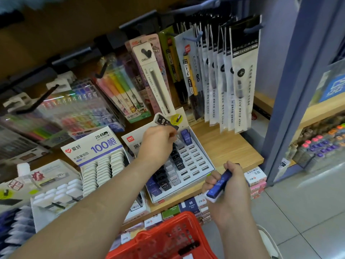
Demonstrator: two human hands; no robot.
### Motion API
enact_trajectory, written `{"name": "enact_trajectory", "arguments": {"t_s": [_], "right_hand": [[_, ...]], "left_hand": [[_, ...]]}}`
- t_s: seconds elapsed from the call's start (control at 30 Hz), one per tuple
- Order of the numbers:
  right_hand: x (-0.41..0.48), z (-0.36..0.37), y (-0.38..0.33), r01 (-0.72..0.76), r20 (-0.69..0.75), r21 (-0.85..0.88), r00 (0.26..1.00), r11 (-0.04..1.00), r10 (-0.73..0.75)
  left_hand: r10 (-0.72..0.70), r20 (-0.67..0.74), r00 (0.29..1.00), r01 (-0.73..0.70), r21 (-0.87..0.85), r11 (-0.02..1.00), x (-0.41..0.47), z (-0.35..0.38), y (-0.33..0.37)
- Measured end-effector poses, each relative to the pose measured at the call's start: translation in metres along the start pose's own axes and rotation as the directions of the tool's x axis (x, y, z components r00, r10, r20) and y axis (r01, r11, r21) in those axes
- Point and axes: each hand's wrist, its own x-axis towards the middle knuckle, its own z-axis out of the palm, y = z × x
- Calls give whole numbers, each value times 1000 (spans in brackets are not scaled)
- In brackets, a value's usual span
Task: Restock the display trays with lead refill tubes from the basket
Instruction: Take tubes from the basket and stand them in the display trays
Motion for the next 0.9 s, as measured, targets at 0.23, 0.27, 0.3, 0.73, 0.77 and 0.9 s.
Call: {"name": "enact_trajectory", "arguments": {"t_s": [0.23,0.27,0.3,0.73,0.77,0.9], "right_hand": [[0,0,-3,-19,46,71,999,997,15],[1,0,-2,-27,55,71,998,997,23],[0,0,-2,-33,64,74,998,997,29],[-7,7,-3,-3,249,82,968,997,-18],[-8,8,-2,-1,267,76,963,997,-20],[-14,14,3,-3,363,14,932,1000,-2]], "left_hand": [[49,130,990,-67,135,989,12,11,-6],[55,149,987,-77,149,986,14,11,-6],[49,164,985,-77,165,983,16,12,-6],[-26,106,994,0,237,971,17,20,9],[-25,75,997,10,186,982,11,13,13],[-283,278,918,390,-498,775,-41,-24,40]]}}
